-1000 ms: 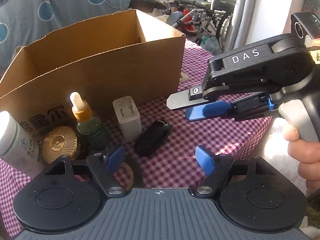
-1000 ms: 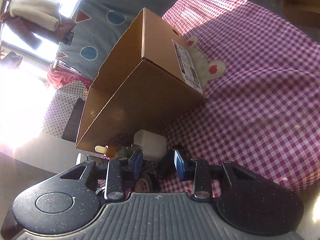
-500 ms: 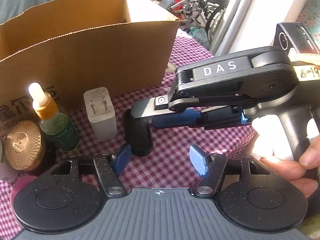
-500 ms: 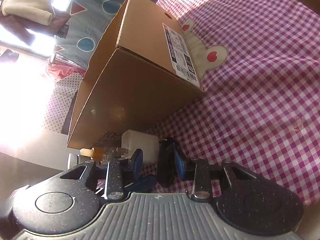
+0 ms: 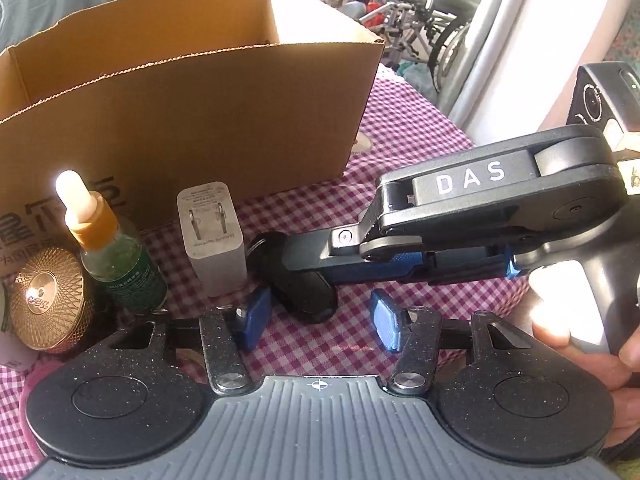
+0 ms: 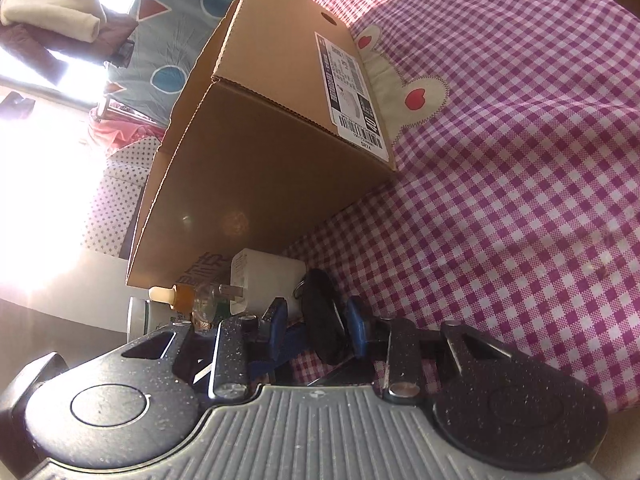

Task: Organize rigid objects
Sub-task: 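Reach the right gripper to the black car key and grasp it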

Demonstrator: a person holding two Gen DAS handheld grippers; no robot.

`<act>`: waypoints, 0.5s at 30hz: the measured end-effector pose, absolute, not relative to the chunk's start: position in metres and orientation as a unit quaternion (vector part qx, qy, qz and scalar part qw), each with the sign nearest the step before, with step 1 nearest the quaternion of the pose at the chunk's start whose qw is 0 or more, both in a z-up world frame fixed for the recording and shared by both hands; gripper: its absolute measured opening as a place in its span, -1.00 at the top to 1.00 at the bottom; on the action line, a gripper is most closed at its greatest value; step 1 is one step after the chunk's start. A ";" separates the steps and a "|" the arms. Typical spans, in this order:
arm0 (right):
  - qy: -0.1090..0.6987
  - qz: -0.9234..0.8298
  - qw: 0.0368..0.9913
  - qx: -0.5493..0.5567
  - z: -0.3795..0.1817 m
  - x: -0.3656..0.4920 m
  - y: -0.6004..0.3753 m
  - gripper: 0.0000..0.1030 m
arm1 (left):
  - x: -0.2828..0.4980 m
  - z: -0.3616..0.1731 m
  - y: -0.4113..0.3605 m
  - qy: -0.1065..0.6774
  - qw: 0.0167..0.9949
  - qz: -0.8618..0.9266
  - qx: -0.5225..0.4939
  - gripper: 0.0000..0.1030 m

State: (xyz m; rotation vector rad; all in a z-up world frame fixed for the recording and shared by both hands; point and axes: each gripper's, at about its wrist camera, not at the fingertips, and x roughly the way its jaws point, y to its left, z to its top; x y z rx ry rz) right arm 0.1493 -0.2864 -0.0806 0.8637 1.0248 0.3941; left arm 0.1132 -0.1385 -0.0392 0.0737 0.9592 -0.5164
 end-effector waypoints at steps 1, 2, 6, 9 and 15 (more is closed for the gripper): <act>0.474 0.183 0.766 0.395 -0.080 0.149 -0.285 0.32 | 0.113 -0.039 -0.138 0.458 0.853 -0.248 0.032 -0.05; 0.475 0.182 0.767 0.392 -0.080 0.147 -0.284 0.33 | 0.112 -0.039 -0.138 0.458 0.852 -0.252 0.030 -0.04; 0.478 0.186 0.764 0.391 -0.079 0.136 -0.283 0.43 | 0.104 -0.036 -0.135 0.464 0.843 -0.269 0.022 -0.01; 0.477 0.203 0.755 0.402 -0.079 0.125 -0.286 0.55 | 0.097 -0.036 -0.134 0.463 0.841 -0.281 0.023 0.07; 0.474 0.188 0.759 0.405 -0.084 0.118 -0.286 0.66 | 0.095 -0.037 -0.137 0.461 0.842 -0.276 0.029 0.11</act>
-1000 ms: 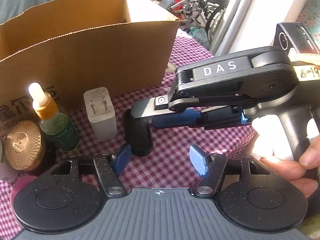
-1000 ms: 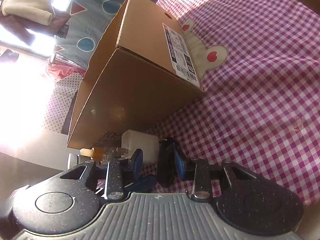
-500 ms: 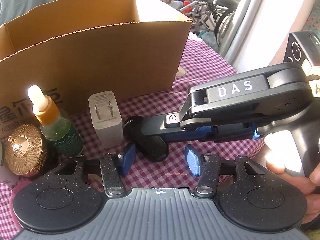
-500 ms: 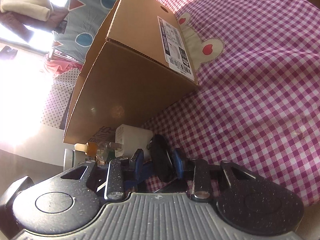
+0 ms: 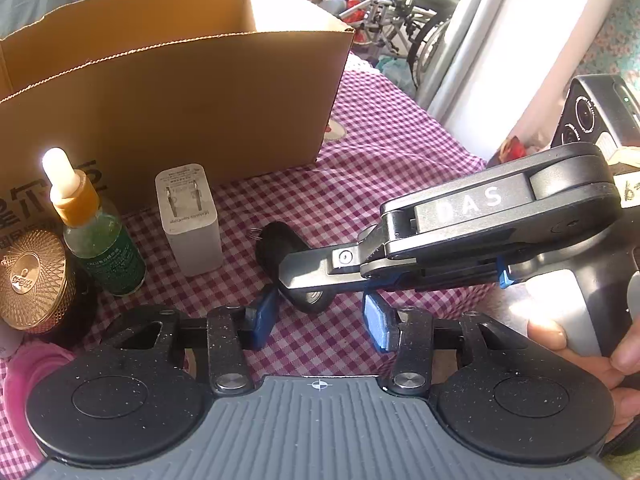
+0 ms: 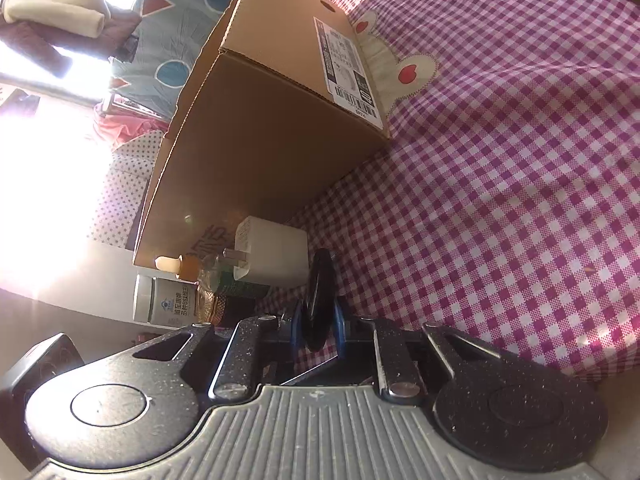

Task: Organize rigid objects
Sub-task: 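Reach the right gripper to the black car key and grasp it, then carry the car key into the box and open the right gripper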

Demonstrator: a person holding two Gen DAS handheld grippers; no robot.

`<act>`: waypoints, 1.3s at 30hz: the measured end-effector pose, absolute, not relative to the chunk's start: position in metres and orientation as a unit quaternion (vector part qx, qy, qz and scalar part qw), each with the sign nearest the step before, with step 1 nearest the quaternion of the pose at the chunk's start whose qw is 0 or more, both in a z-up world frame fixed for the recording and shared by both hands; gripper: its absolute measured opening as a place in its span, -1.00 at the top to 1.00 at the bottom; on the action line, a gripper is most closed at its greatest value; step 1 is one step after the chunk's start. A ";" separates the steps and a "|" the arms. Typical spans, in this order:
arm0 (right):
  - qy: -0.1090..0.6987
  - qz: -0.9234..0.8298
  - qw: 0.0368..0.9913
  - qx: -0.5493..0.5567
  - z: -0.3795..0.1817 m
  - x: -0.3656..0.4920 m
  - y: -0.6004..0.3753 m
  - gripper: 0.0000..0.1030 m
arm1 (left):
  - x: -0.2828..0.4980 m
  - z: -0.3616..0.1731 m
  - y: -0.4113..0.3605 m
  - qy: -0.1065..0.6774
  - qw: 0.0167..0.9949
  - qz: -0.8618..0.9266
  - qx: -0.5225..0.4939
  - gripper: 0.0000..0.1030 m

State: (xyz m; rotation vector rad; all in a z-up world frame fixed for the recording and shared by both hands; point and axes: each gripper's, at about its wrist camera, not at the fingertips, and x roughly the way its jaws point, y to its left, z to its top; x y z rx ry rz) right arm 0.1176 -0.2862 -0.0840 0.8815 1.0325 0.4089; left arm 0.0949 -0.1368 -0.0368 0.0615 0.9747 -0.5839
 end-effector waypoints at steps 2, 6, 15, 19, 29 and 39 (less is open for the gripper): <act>0.474 0.185 0.758 0.408 -0.087 0.119 -0.287 0.67 | 0.096 -0.037 -0.138 0.462 0.842 -0.276 0.030 0.14; 0.470 0.184 0.759 0.412 -0.092 0.120 -0.287 0.67 | 0.094 -0.036 -0.137 0.459 0.844 -0.275 0.037 0.16; 0.460 0.185 0.755 0.429 -0.090 0.106 -0.297 0.68 | 0.089 -0.033 -0.139 0.463 0.838 -0.287 0.035 0.18; 0.456 0.187 0.753 0.436 -0.091 0.099 -0.299 0.68 | 0.086 -0.032 -0.143 0.462 0.839 -0.286 0.043 0.18; 0.430 0.199 0.762 0.441 -0.069 0.081 -0.305 0.68 | 0.073 -0.017 -0.147 0.439 0.850 -0.288 0.047 0.19; 0.376 0.224 0.790 0.429 -0.012 0.061 -0.298 0.67 | 0.055 0.026 -0.139 0.382 0.874 -0.298 0.036 0.19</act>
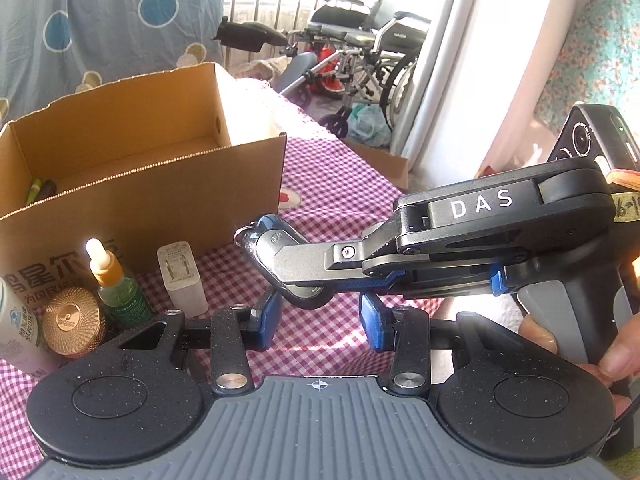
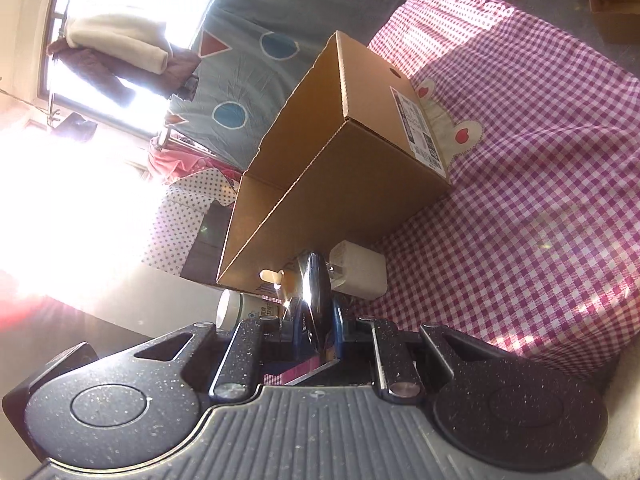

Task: Organize rigid objects
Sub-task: 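Carry the car key into the box and open the right gripper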

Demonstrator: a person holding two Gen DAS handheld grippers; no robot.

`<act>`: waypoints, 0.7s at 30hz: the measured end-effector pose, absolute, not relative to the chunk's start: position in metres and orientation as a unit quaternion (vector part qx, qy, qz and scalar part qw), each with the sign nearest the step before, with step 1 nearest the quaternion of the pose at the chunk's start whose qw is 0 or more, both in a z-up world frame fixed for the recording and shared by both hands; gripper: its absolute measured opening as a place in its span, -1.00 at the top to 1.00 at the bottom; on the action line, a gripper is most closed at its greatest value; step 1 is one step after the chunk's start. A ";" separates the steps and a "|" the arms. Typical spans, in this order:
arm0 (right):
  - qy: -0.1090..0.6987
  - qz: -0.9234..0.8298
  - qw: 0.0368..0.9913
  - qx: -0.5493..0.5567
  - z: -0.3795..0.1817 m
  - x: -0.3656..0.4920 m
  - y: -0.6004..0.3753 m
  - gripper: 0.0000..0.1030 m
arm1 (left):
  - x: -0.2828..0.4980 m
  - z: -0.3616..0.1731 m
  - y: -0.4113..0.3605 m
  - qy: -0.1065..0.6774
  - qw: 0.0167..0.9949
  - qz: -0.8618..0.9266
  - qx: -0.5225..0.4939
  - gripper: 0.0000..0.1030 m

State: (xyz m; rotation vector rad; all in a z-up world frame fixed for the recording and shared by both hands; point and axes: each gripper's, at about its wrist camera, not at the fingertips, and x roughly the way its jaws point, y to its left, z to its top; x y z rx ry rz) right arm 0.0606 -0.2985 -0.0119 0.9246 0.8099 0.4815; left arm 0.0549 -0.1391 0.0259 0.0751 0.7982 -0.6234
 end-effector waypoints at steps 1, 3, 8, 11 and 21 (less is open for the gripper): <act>0.372 0.229 0.793 0.426 -0.005 0.061 -0.296 0.67 | 0.055 0.030 -0.137 0.376 0.877 -0.297 0.034 0.19; 0.361 0.243 0.799 0.416 0.011 0.067 -0.289 0.67 | 0.056 0.042 -0.128 0.361 0.886 -0.291 0.027 0.20; 0.340 0.289 0.807 0.385 0.048 0.094 -0.265 0.68 | 0.072 0.073 -0.104 0.332 0.907 -0.260 0.012 0.20; 0.342 0.315 0.806 0.367 0.065 0.123 -0.243 0.68 | 0.088 0.086 -0.090 0.324 0.917 -0.230 0.009 0.20; 0.460 0.332 0.749 0.342 0.058 0.265 -0.158 0.68 | 0.190 0.072 -0.031 0.398 0.905 -0.146 -0.026 0.19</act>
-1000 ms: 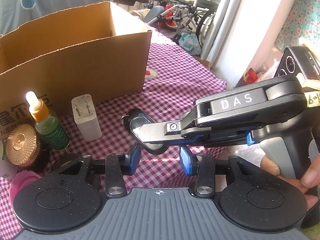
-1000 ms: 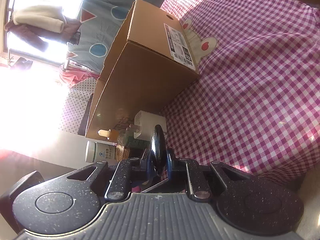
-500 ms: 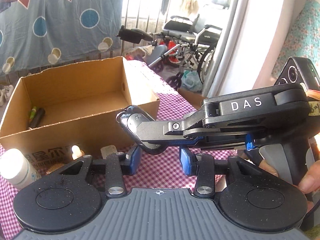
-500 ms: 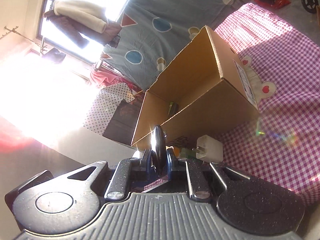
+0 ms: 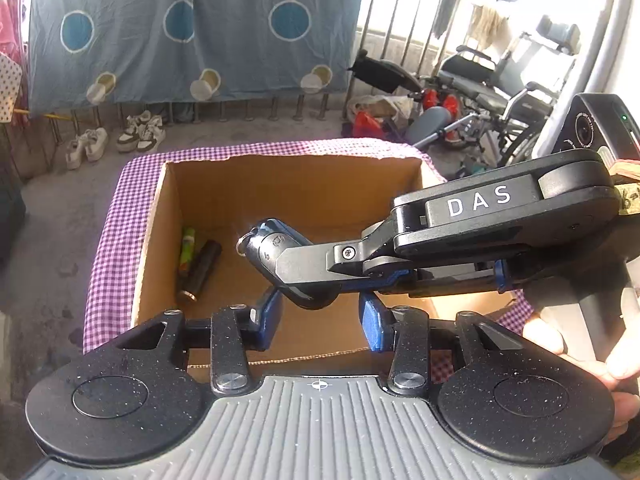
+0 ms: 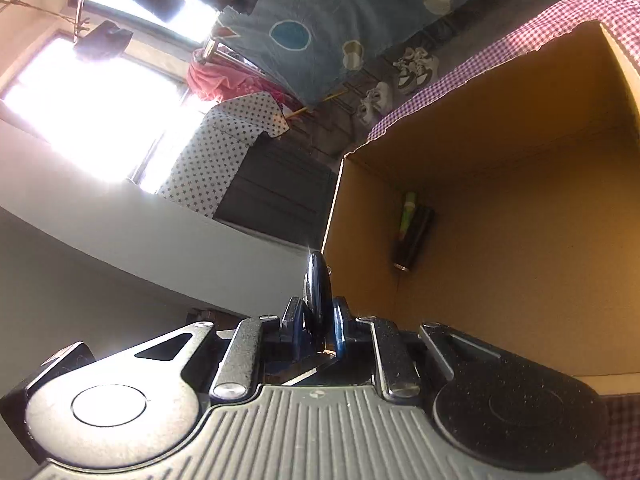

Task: Organize rigid objects
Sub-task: 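Carry the car key into the box and open the right gripper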

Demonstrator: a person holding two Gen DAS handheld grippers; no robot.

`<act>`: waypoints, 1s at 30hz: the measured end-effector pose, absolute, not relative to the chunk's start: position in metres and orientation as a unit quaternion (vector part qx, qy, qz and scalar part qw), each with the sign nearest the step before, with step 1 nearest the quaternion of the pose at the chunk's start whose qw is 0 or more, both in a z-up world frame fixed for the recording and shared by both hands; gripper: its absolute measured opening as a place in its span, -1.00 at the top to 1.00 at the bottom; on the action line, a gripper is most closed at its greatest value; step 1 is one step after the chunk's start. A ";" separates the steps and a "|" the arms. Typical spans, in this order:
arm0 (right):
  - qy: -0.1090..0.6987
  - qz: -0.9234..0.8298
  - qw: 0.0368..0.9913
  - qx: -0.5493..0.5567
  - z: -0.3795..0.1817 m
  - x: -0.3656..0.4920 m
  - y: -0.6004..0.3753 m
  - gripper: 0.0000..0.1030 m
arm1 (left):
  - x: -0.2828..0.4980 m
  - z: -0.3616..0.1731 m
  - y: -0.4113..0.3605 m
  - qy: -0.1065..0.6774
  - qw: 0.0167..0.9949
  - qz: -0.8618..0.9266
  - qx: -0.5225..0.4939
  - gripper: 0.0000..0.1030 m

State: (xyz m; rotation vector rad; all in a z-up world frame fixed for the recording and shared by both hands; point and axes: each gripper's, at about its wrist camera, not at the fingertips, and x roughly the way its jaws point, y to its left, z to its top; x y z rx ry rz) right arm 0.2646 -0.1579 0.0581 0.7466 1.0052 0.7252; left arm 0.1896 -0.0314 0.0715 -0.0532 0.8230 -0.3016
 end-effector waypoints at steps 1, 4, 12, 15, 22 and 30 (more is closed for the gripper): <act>0.476 0.324 0.742 0.342 0.051 0.276 -0.151 0.68 | 0.199 0.065 -0.025 0.411 0.901 -0.137 -0.028 0.19; 0.522 0.302 0.723 0.338 0.029 0.309 -0.132 0.68 | 0.216 0.050 -0.012 0.441 0.890 -0.110 -0.033 0.18; 0.603 0.273 0.683 0.310 -0.013 0.348 -0.096 0.68 | 0.208 0.056 0.015 0.429 0.897 -0.092 -0.050 0.07; 0.623 0.262 0.671 0.304 -0.026 0.354 -0.088 0.63 | 0.206 0.059 0.019 0.422 0.900 -0.089 -0.055 0.06; 0.634 0.239 0.666 0.313 -0.039 0.359 -0.091 0.57 | 0.187 0.072 0.024 0.398 0.909 -0.099 -0.080 0.00; 0.571 0.264 0.699 0.340 0.006 0.324 -0.130 0.54 | 0.151 0.099 0.020 0.349 0.925 -0.121 -0.090 -0.17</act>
